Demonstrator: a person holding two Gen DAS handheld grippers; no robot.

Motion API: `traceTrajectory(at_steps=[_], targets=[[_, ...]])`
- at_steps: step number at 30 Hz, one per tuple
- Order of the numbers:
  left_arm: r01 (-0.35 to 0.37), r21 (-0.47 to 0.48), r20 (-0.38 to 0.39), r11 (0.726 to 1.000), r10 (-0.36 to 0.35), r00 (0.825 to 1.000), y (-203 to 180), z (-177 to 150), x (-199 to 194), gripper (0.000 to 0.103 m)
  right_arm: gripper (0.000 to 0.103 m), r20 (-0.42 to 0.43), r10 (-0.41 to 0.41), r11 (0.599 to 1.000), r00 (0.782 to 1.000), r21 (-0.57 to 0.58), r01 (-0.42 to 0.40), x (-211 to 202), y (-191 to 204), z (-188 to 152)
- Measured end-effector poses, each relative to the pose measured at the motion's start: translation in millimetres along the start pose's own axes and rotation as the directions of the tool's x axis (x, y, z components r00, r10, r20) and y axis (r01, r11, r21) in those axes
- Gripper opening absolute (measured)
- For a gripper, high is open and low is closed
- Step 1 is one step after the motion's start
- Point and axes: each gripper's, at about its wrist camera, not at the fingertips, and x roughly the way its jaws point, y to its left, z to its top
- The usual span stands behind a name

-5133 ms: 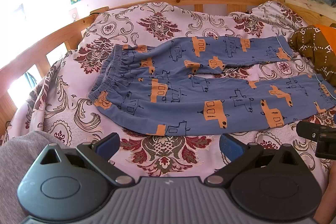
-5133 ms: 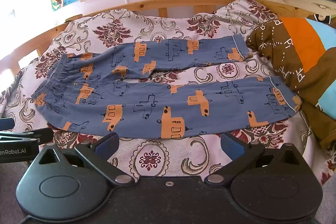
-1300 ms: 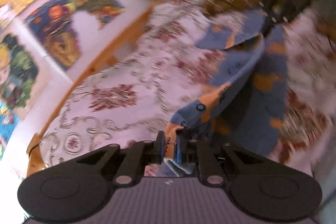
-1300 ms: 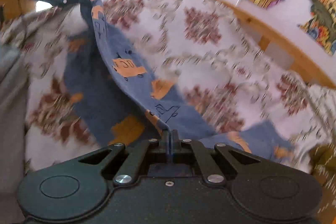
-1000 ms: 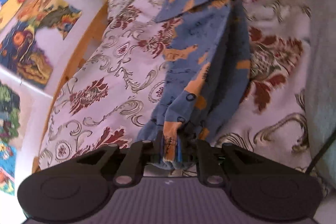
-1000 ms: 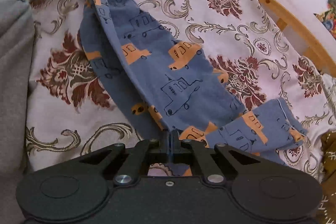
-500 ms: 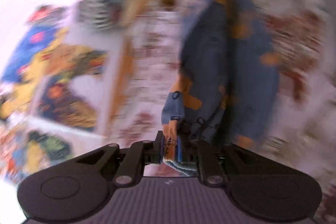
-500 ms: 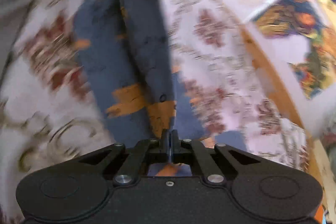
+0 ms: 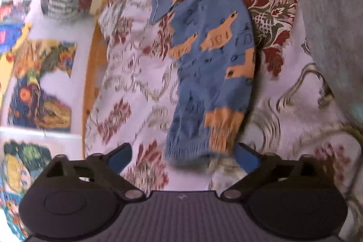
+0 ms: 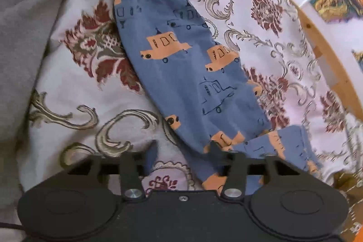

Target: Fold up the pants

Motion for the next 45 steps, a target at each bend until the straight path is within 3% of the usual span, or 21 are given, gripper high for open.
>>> traceTrajectory(at_steps=[3, 5, 6, 9, 11, 12, 14, 15, 17, 19, 24, 26, 29, 35, 37, 38, 40, 42, 44, 45], targets=[[0.029, -0.147, -0.084, 0.989, -0.042, 0.996, 25.4, -15.3, -7.9, 0.103, 0.082, 0.027, 0.052, 0.992, 0.998, 0.115, -0.054, -16.6, -17.1, 2.2], [0.038, -0.33, -0.12, 0.943, -0.082, 0.989, 49.9, -23.0, -7.7, 0.103, 0.09, 0.082, 0.05, 0.975, 0.995, 0.212, -0.066, -25.4, -33.5, 3.6], [0.044, -0.439, -0.113, 0.897, -0.104, 0.988, 62.6, -27.4, -8.8, 0.103, 0.096, 0.108, 0.052, 0.964, 0.993, 0.255, -0.078, -26.3, -42.3, 4.3], [0.071, -0.706, -0.044, 0.704, -0.144, 0.989, 103.0, -33.6, -0.2, 0.103, 0.1, 0.165, 0.027, 0.914, 0.986, 0.395, -0.091, -16.6, -75.0, 7.8], [0.1, -0.783, 0.013, 0.614, -0.145, 0.989, 122.5, -29.3, 10.1, 0.103, 0.1, 0.174, -0.014, 0.887, 0.985, 0.457, -0.068, -4.6, -94.6, 9.6], [0.122, -0.799, 0.041, 0.589, -0.149, 0.988, 126.9, -22.2, 16.5, 0.103, 0.1, 0.172, -0.039, 0.879, 0.984, 0.474, -0.049, -0.2, -102.0, 9.7], [0.198, -0.792, 0.117, 0.578, -0.174, 0.978, 132.1, -4.5, 33.5, 0.102, 0.101, 0.158, -0.094, 0.855, 0.983, 0.518, -0.002, 8.2, -114.9, 7.5], [0.23, -0.774, 0.14, 0.59, -0.194, 0.971, 133.4, 4.2, 44.2, 0.101, 0.101, 0.154, -0.107, 0.842, 0.982, 0.539, 0.008, 10.7, -120.3, 4.4], [0.281, -0.737, 0.156, 0.615, -0.249, 0.956, 130.3, 19.4, 69.0, 0.085, 0.101, 0.143, -0.116, 0.819, 0.983, 0.574, 0.013, 13.0, -125.4, -4.7], [0.303, -0.733, 0.129, 0.609, -0.312, 0.941, 124.8, 23.7, 90.1, 0.073, 0.101, 0.141, -0.112, 0.824, 0.984, 0.567, 0.012, 14.4, -124.8, -10.8], [0.359, -0.783, 0.127, 0.507, -0.435, 0.891, 122.3, 5.5, 120.2, 0.058, 0.101, 0.164, -0.086, 0.859, 0.983, 0.512, -0.011, 19.2, -113.7, -10.5], [0.369, -0.785, 0.106, 0.497, -0.479, 0.871, 120.9, -0.6, 127.4, 0.042, 0.101, 0.191, -0.038, 0.872, 0.981, 0.486, -0.061, 26.2, -112.4, -2.6], [0.352, -0.802, 0.066, 0.482, -0.514, 0.855, 120.2, -5.0, 141.3, 0.027, 0.097, 0.232, 0.005, 0.878, 0.973, 0.465, -0.115, 40.0, -115.0, 10.8], [0.369, -0.851, 0.099, 0.373, -0.576, 0.811, 128.7, -13.4, 152.3, 0.026, 0.095, 0.328, 0.051, 0.84, 0.943, 0.497, -0.219, 65.7, -143.7, 43.9], [0.371, -0.87, 0.115, 0.325, -0.597, 0.794, 132.0, -19.9, 156.1, 0.026, 0.087, 0.329, 0.067, 0.826, 0.942, 0.512, -0.237, 78.7, -151.0, 50.2], [0.367, -0.877, 0.118, 0.311, -0.601, 0.791, 134.0, -22.1, 156.6, 0.026, 0.086, 0.322, 0.08, 0.819, 0.943, 0.519, -0.246, 86.0, -153.5, 51.8], [0.355, -0.879, 0.112, 0.318, -0.586, 0.802, 136.2, -22.7, 156.2, 0.02, 0.082, 0.311, 0.106, 0.807, 0.945, 0.528, -0.264, 98.6, -154.6, 52.9], [0.34, -0.867, 0.078, 0.365, -0.574, 0.815, 134.8, -18.2, 157.0, 0.009, 0.076, 0.3, 0.122, 0.814, 0.946, 0.516, -0.269, 108.0, -153.6, 55.3], [0.318, -0.864, 0.058, 0.39, -0.551, 0.833, 133.8, -13.7, 156.6, 0.005, 0.053, 0.294, 0.126, 0.823, 0.947, 0.503, -0.266, 114.0, -152.2, 58.6], [0.303, -0.868, 0.053, 0.393, -0.534, 0.844, 135.2, -12.1, 155.7, 0.005, 0.027, 0.29, 0.134, 0.826, 0.948, 0.495, -0.269, 116.7, -151.8, 59.9]])
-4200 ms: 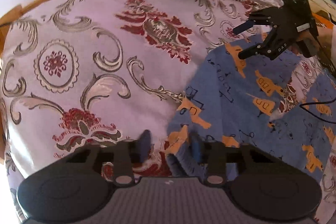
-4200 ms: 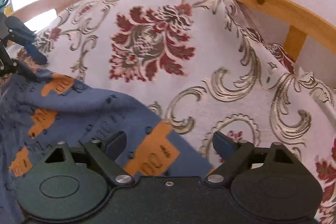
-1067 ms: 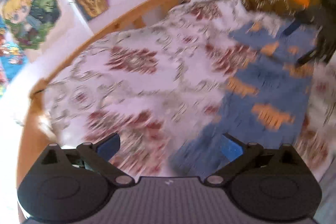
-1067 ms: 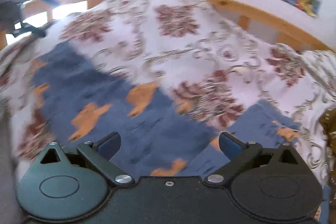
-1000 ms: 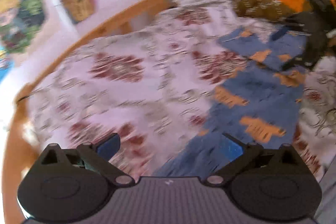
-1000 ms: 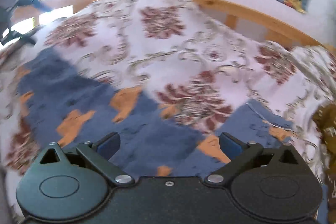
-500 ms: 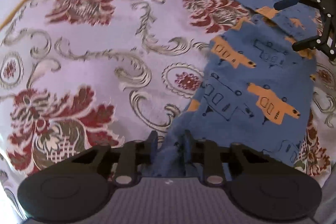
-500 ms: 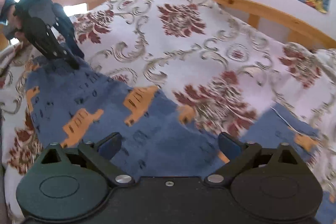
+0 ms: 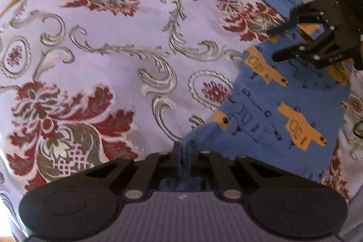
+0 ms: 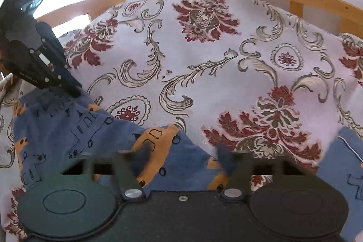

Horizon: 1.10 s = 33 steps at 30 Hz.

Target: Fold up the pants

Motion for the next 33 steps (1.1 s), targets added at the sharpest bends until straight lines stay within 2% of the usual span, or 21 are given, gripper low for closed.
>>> traceTrajectory(at_steps=[1, 3, 6, 12, 14, 15, 18, 19, 20, 22, 23, 24, 25, 26, 27, 28, 31, 33], targets=[[-0.012, -0.015, 0.017, 1.0, 0.012, 1.0, 0.5, 1.3, -1.2, 0.004, 0.008, -0.011, -0.01, 1.0, 1.0, -0.014, 0.01, 2.4, 1.4, 0.1], [-0.026, -0.074, 0.037, 0.997, 0.029, 0.999, 6.8, 3.7, -2.2, 0.004, 0.001, -0.01, -0.03, 0.999, 1.0, -0.037, 0.029, 3.7, 3.4, -2.0], [-0.038, -0.141, 0.044, 0.989, 0.045, 0.998, 14.2, 4.9, 1.8, 0.004, 0.0, 0.013, -0.058, 0.998, 0.998, -0.035, 0.058, 1.5, 2.0, -3.3], [-0.076, -0.2, 0.058, 0.977, 0.089, 0.994, 17.9, 0.8, 13.7, 0.006, 0.0, 0.052, -0.149, 0.989, 0.988, 0.015, 0.148, -0.8, -12.8, -0.5], [-0.089, -0.179, 0.063, 0.98, 0.102, 0.993, 15.8, 0.0, 14.8, 0.009, 0.012, 0.05, -0.169, 0.986, 0.984, 0.016, 0.168, -0.9, -14.1, -4.6], [-0.097, -0.167, 0.066, 0.981, 0.11, 0.992, 13.8, -0.2, 13.2, 0.011, 0.023, 0.058, -0.165, 0.986, 0.985, 0.009, 0.165, -4.0, -11.9, -6.5], [-0.158, -0.137, 0.092, 0.978, 0.171, 0.981, 4.2, 0.6, 1.7, 0.037, 0.047, 0.111, -0.115, 0.992, 0.987, -0.045, 0.121, -20.3, 4.1, -9.1], [-0.192, -0.124, 0.116, 0.974, 0.206, 0.972, -1.1, 0.5, -4.3, 0.052, 0.051, 0.129, -0.092, 0.993, 0.987, -0.067, 0.101, -25.4, 11.3, -10.2], [-0.219, -0.115, 0.141, 0.969, 0.234, 0.962, -6.1, 0.3, -9.6, 0.062, 0.053, 0.134, -0.062, 0.993, 0.989, -0.088, 0.074, -28.7, 17.3, -11.7], [-0.237, -0.106, 0.189, 0.966, 0.254, 0.949, -16.6, 0.6, -18.4, 0.068, 0.054, 0.105, -0.047, 0.991, 0.993, -0.122, 0.06, -25.2, 25.6, -15.3], [-0.226, -0.104, 0.193, 0.969, 0.242, 0.951, -21.7, 1.9, -19.1, 0.071, 0.054, 0.083, -0.069, 0.988, 0.994, -0.136, 0.08, -20.9, 27.5, -17.6], [-0.233, -0.11, 0.178, 0.966, 0.25, 0.952, -26.0, 3.4, -15.5, 0.071, 0.054, 0.059, -0.118, 0.98, 0.991, -0.151, 0.126, -14.4, 27.1, -20.8], [-0.274, -0.112, 0.14, 0.955, 0.288, 0.947, -31.3, 4.4, -6.2, 0.072, 0.055, 0.046, -0.178, 0.97, 0.983, -0.161, 0.183, -8.2, 23.7, -24.8], [-0.337, -0.105, 0.092, 0.935, 0.347, 0.933, -34.7, 4.8, 4.8, 0.069, 0.056, 0.033, -0.248, 0.954, 0.968, -0.166, 0.25, -2.7, 17.3, -29.6], [-0.408, -0.09, 0.051, 0.909, 0.413, 0.909, -36.7, 3.0, 16.2, 0.066, 0.064, 0.023, -0.298, 0.942, 0.954, -0.158, 0.297, 0.1, 9.9, -33.4], [-0.444, -0.071, 0.043, 0.893, 0.448, 0.893, -38.5, 0.0, 23.8, 0.065, 0.076, 0.027, -0.32, 0.939, 0.947, -0.128, 0.321, -1.3, -0.5, -37.1], [-0.481, -0.077, 0.059, 0.873, 0.486, 0.872, -47.1, -2.2, 22.7, 0.067, 0.083, 0.054, -0.371, 0.927, 0.927, -0.033, 0.373, -19.1, -22.9, -38.8], [-0.485, -0.094, 0.057, 0.87, 0.491, 0.869, -48.8, -1.6, 14.2, 0.072, 0.083, 0.078, -0.394, 0.918, 0.916, -0.017, 0.396, -36.1, -28.2, -36.2]])
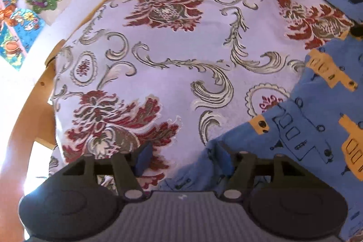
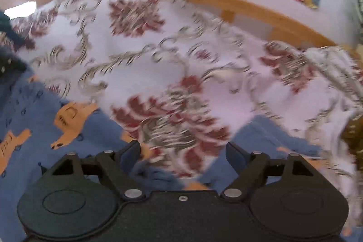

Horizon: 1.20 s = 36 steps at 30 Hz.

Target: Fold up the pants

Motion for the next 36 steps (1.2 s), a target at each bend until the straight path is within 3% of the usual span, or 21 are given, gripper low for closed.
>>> traceTrajectory(at_steps=[2, 4, 5, 8, 11, 15, 18, 20, 22, 27, 29, 31, 34, 36], targets=[[-0.004, -0.028, 0.027, 1.0, 0.005, 1.0, 8.4, 1.1, -13.3, 0.086, 0.086, 0.026, -0.029, 1.0, 0.999, 0.012, 0.029, -22.8, -16.0, 8.1], [-0.01, -0.087, 0.057, 0.996, 0.015, 0.998, 17.0, 4.6, -29.0, 0.096, 0.102, 0.052, -0.041, 0.999, 0.998, 0.033, 0.039, -50.6, -37.8, 14.8], [0.0, -0.126, 0.07, 0.992, 0.009, 0.997, 20.7, 8.0, -37.5, 0.099, 0.102, 0.054, -0.055, 0.998, 0.997, 0.041, 0.053, -65.5, -49.3, 18.1], [0.075, -0.214, 0.118, 0.974, -0.051, 0.992, 17.6, 22.3, -59.1, 0.103, 0.102, 0.024, -0.088, 0.994, 0.996, 0.067, 0.087, -95.5, -83.6, 13.1], [0.204, -0.236, 0.155, 0.95, -0.17, 0.973, -11.7, 41.7, -77.1, 0.103, 0.102, -0.034, -0.082, 0.98, 0.996, 0.179, 0.087, -107.2, -115.9, -11.4], [0.381, -0.212, 0.157, 0.9, -0.354, 0.922, -75.9, 68.1, -94.6, 0.103, 0.102, -0.144, -0.041, 0.937, 0.989, 0.339, 0.088, -93.2, -143.4, -35.1], [0.514, -0.231, 0.109, 0.826, -0.503, 0.857, -127.1, 78.3, -101.4, 0.103, 0.102, -0.156, -0.013, 0.927, 0.988, 0.369, 0.07, -87.6, -148.5, -42.9], [0.565, -0.272, 0.087, 0.779, -0.565, 0.82, -158.6, 75.8, -106.4, 0.103, 0.102, -0.154, -0.003, 0.93, 0.988, 0.363, 0.059, -85.7, -149.2, -43.8], [0.581, -0.335, 0.088, 0.742, -0.589, 0.803, -179.6, 70.4, -106.6, 0.103, 0.102, -0.14, 0.029, 0.934, 0.99, 0.358, 0.023, -83.7, -150.3, -41.8], [0.524, -0.568, 0.137, 0.635, -0.556, 0.82, -196.7, 43.0, -95.7, 0.103, 0.102, -0.151, 0.075, 0.946, 0.986, 0.322, -0.023, -81.6, -148.8, -43.1], [0.526, -0.588, 0.158, 0.615, -0.55, 0.82, -197.0, 36.5, -95.3, 0.103, 0.102, -0.159, 0.067, 0.951, 0.985, 0.309, -0.015, -81.7, -147.7, -43.7], [0.534, -0.546, 0.166, 0.645, -0.542, 0.824, -200.2, 35.7, -96.7, 0.103, 0.102, -0.155, 0.072, 0.95, 0.985, 0.312, -0.02, -80.7, -147.5, -43.2], [0.519, -0.473, 0.182, 0.712, -0.498, 0.848, -205.8, 36.9, -100.3, 0.1, 0.102, -0.136, 0.09, 0.949, 0.987, 0.313, -0.043, -81.3, -147.4, -41.1], [0.515, -0.456, 0.203, 0.725, -0.479, 0.854, -206.8, 36.5, -105.3, 0.094, 0.102, -0.095, 0.087, 0.952, 0.992, 0.301, -0.055, -84.4, -146.9, -38.6]])
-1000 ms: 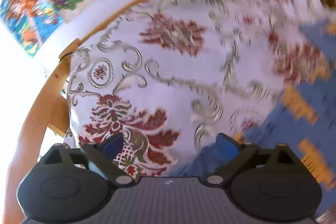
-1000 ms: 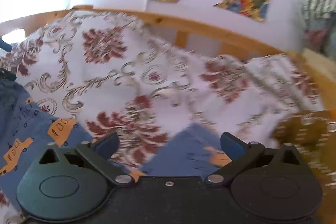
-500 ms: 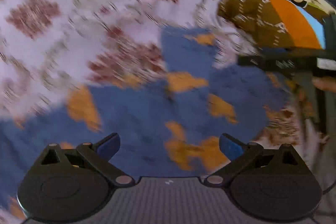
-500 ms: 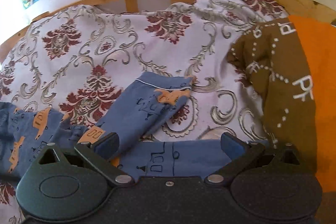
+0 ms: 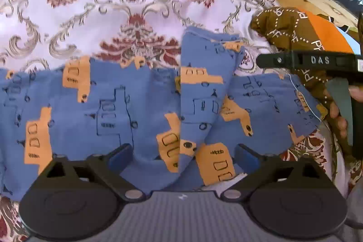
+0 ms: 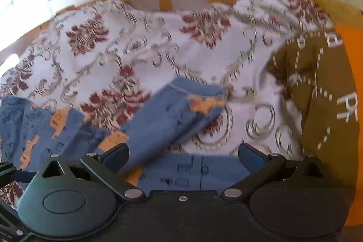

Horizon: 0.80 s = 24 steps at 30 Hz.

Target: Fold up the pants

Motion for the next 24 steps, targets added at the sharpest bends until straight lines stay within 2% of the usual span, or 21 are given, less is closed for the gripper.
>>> traceTrajectory(at_steps=[2, 5, 6, 8, 10, 15, 18, 24], targets=[[0.012, 0.033, 0.007, 0.999, -0.012, 1.0, -2.9, 0.3, -2.2, 0.077, 0.102, 0.029, 0.018, 1.0, 0.999, 0.003, -0.018, -1.2, 1.3, 6.6], [0.018, 0.068, 0.003, 0.998, -0.018, 1.0, -5.1, -0.7, -3.2, 0.059, 0.102, 0.024, 0.088, 0.996, 0.996, 0.006, -0.088, 6.5, 7.4, 25.6], [0.028, 0.069, 0.0, 0.997, -0.029, 1.0, -4.2, -2.1, -3.4, 0.054, 0.102, 0.007, 0.104, 0.995, 0.995, -0.013, -0.104, 12.2, 11.1, 33.0], [0.043, 0.059, -0.016, 0.997, -0.042, 0.999, -1.5, -4.0, -0.3, 0.036, 0.094, -0.062, 0.105, 0.994, 0.993, -0.037, -0.108, 31.9, 19.8, 48.0], [0.042, 0.052, -0.022, 0.998, -0.041, 0.999, -1.2, -4.7, 2.3, 0.029, 0.08, -0.153, 0.115, 0.991, 0.982, -0.054, -0.124, 57.4, 28.5, 61.7], [0.041, 0.028, -0.028, 0.999, -0.041, 0.999, 1.1, -2.9, 6.2, 0.021, 0.06, -0.274, 0.059, 0.996, 0.96, -0.055, -0.077, 110.0, 51.7, 85.5], [0.037, 0.019, -0.042, 0.999, -0.036, 0.998, 3.2, -2.8, 9.7, 0.019, 0.056, -0.326, 0.008, 0.998, 0.945, -0.063, -0.03, 135.8, 63.5, 92.0], [0.022, 0.043, -0.041, 0.999, -0.02, 0.999, 0.6, -4.0, 11.7, 0.018, 0.055, -0.375, -0.094, 0.994, 0.922, -0.079, 0.069, 169.0, 75.4, 95.2]])
